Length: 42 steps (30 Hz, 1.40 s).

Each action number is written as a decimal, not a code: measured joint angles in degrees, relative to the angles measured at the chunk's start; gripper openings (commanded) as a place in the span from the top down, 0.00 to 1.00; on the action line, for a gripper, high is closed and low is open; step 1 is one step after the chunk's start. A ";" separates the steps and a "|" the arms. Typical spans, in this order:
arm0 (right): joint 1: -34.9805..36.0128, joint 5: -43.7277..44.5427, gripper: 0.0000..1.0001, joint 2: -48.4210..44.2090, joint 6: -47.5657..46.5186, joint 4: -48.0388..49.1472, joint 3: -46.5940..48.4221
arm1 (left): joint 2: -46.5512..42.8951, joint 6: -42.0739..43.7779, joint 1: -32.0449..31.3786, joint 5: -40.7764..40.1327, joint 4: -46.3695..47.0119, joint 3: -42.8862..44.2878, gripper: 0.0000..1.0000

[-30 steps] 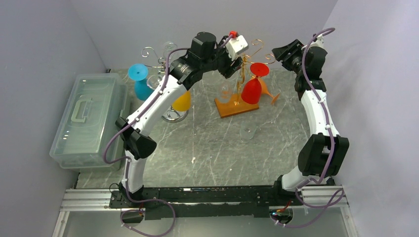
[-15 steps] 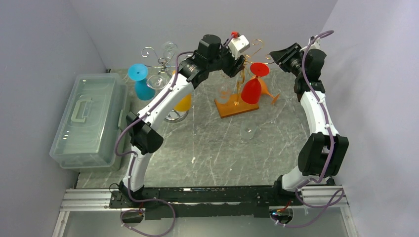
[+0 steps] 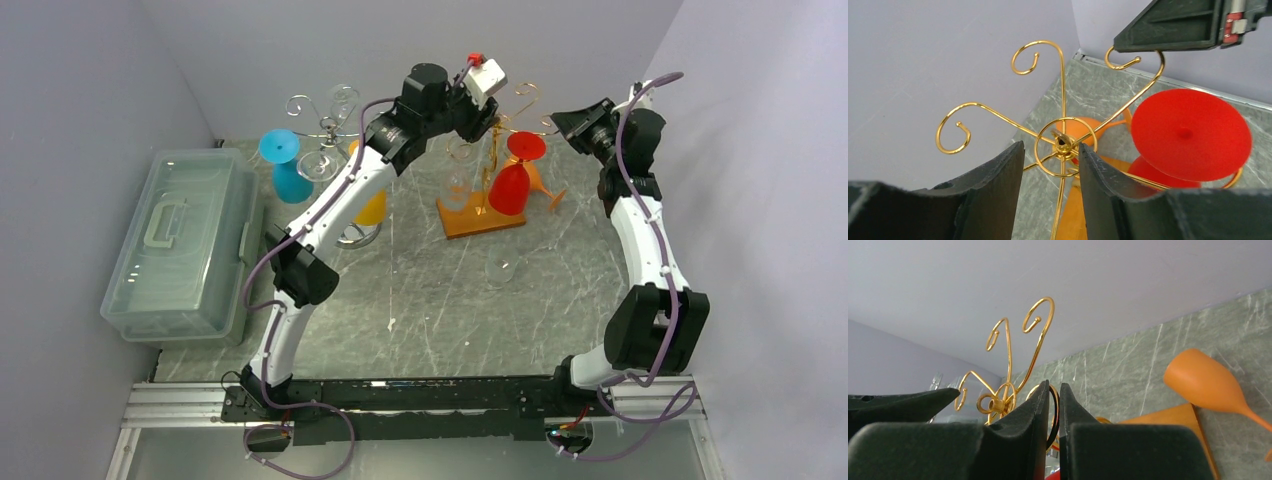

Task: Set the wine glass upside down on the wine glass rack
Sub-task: Adjust the wine rack at the center of the board.

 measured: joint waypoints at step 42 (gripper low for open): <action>9.51 26.62 1.00 -20.76 2.23 -3.15 -16.35 | 3.10 0.28 -1.14 1.79 -1.84 2.75 0.52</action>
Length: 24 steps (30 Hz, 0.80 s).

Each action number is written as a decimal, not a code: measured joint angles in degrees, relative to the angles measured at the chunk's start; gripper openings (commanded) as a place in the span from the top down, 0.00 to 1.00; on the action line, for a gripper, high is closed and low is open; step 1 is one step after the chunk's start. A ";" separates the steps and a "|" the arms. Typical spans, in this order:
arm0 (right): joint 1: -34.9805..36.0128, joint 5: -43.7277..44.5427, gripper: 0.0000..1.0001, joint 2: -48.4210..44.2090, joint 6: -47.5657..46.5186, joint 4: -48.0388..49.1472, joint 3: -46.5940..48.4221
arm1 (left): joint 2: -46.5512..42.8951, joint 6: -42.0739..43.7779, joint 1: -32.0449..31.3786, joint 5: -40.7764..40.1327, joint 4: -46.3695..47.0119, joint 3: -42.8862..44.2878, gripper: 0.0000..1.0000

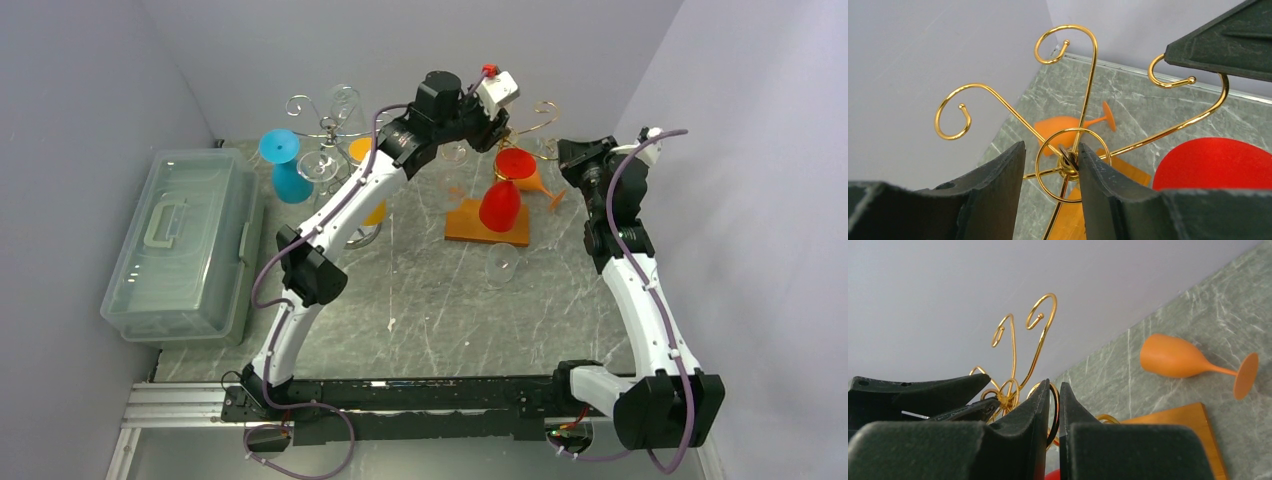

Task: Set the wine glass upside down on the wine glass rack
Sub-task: Adjust the wine rack at the center of the board.

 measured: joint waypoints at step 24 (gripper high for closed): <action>1.79 4.37 0.66 -8.55 5.22 2.91 -9.66 | 3.43 2.75 -1.62 2.62 2.47 2.69 0.49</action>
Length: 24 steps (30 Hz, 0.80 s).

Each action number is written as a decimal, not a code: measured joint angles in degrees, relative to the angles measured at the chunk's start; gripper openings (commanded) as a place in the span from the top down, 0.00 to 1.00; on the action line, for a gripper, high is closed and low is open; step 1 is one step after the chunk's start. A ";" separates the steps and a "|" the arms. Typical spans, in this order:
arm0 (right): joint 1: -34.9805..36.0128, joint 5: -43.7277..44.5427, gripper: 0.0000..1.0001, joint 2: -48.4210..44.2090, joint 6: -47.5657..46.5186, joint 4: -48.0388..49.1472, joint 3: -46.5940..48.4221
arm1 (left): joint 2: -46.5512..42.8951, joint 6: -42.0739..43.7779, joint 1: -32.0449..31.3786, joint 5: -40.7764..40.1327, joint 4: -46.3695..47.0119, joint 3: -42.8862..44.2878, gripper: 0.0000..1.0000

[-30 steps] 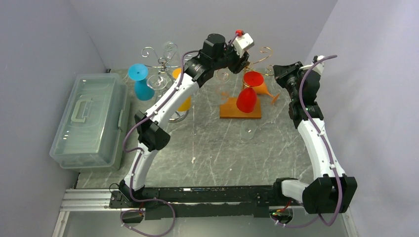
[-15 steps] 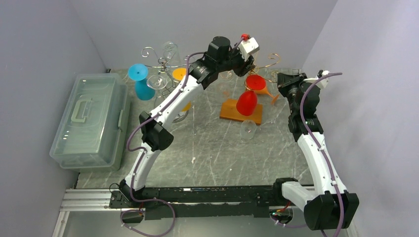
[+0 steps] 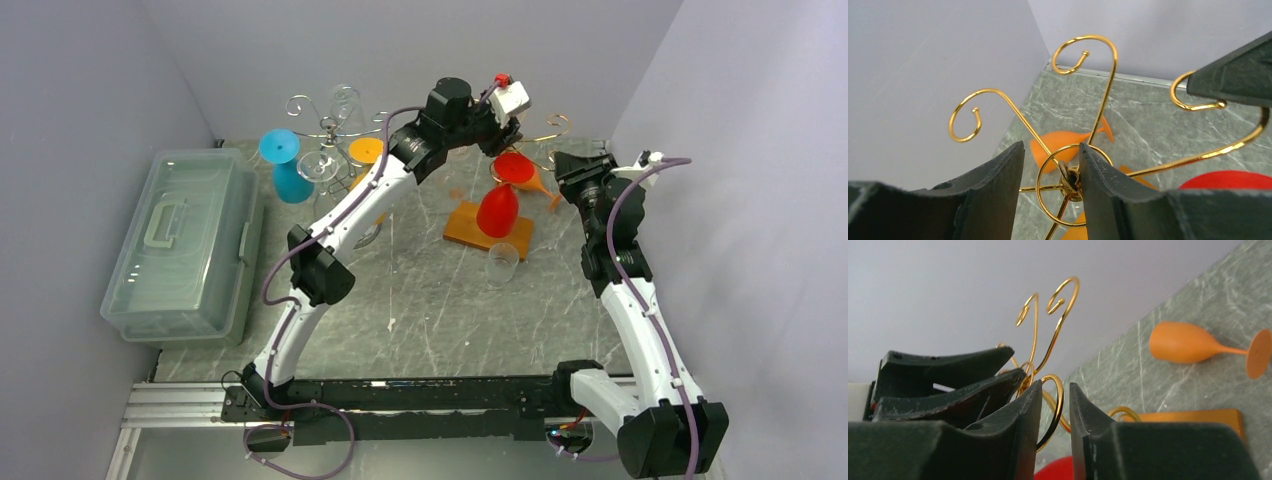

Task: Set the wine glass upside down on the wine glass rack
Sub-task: Adjust the wine rack at the center of the board.

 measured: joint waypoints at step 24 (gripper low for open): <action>-8.76 -7.63 0.17 3.87 -8.52 -15.10 8.41 | -4.22 3.69 0.70 -1.77 5.03 -4.74 0.12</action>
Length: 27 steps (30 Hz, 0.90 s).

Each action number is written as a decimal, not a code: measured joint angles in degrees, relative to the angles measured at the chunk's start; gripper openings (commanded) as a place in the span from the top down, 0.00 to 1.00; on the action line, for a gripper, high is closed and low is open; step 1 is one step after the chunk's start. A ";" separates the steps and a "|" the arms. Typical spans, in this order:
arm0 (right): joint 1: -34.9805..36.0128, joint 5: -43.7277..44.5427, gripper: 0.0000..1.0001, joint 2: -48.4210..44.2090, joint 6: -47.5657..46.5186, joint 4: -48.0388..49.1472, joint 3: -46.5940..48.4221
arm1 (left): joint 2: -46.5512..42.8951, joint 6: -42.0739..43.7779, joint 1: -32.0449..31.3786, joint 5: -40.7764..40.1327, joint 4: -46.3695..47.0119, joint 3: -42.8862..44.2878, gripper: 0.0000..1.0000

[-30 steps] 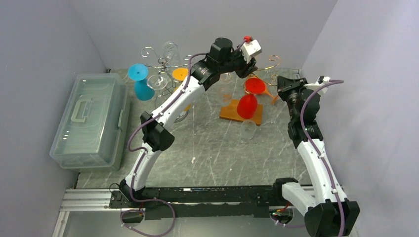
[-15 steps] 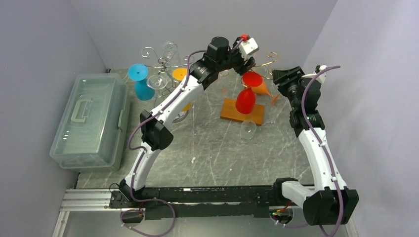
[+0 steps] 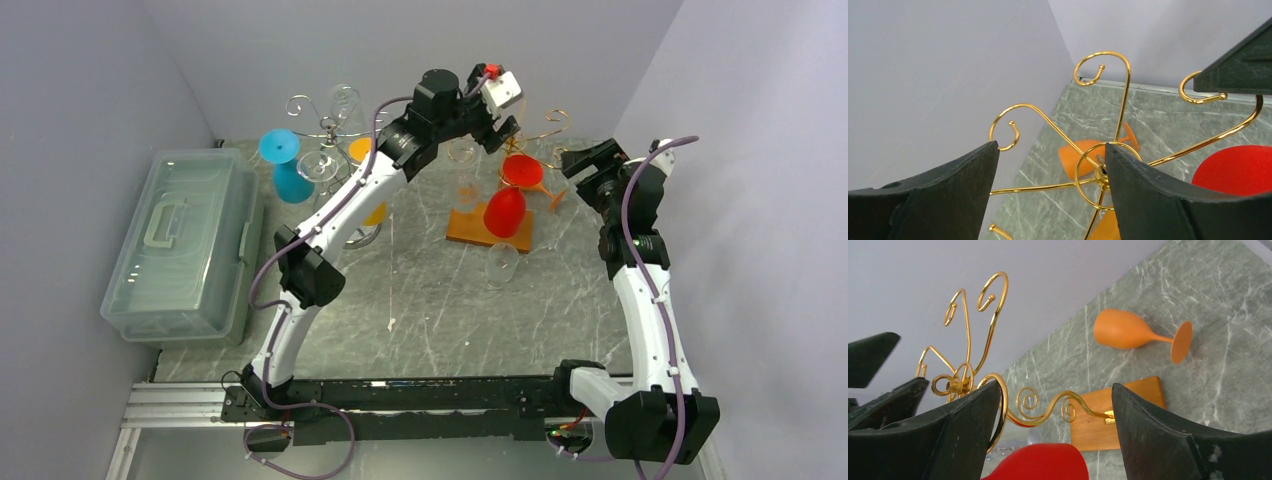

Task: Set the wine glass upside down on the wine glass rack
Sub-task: Adjust the wine rack at the center of the board.

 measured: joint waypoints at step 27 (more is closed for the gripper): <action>-3.32 -6.14 0.00 4.39 -0.90 -4.31 7.52 | -18.29 6.62 1.49 2.19 -15.87 -13.31 0.10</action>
